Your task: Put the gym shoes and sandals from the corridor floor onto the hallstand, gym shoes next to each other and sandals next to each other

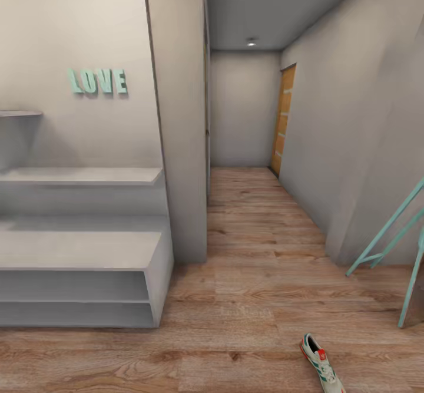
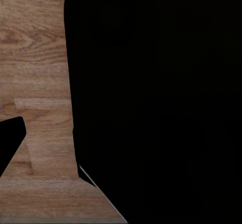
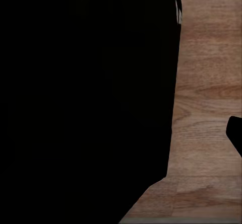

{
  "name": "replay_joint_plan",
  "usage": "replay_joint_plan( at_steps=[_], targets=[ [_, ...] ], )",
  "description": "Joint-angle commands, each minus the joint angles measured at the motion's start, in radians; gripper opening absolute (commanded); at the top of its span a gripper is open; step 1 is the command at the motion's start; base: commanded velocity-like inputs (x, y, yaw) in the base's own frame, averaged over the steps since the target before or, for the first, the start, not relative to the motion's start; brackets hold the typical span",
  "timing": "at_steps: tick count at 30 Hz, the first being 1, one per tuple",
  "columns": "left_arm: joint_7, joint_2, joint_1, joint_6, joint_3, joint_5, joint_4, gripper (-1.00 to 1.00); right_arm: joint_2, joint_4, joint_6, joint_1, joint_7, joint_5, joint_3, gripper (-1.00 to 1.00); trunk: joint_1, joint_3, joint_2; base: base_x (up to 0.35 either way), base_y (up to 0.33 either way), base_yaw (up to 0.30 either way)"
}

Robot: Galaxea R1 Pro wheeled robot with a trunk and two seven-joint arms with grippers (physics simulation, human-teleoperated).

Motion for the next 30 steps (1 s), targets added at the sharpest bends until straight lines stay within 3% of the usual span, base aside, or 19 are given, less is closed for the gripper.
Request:
replay_joint_plan(
  at_steps=[1,18,30],
  targets=[
    [0.0,0.0,0.0,0.0,0.0,0.0,0.0,1.0,0.0,0.0,0.0,0.0,0.0,0.0,0.0,1.0,0.0,0.0,0.0,0.0,0.0,0.0],
    [-0.002,-0.002,-0.002,-0.013,0.0,-0.001,-0.059,1.0,-0.002,-0.004,0.0,0.017,-0.004,0.0,-0.005,1.0,0.0,0.0,0.0,0.0,0.0,0.0],
    [-0.002,0.003,-0.006,-0.038,0.001,-0.005,-0.127,1.0,-0.003,-0.069,0.0,0.017,0.004,-0.001,-0.006,1.0,0.0,0.0,0.0,0.0,0.0,0.0]
  ],
)
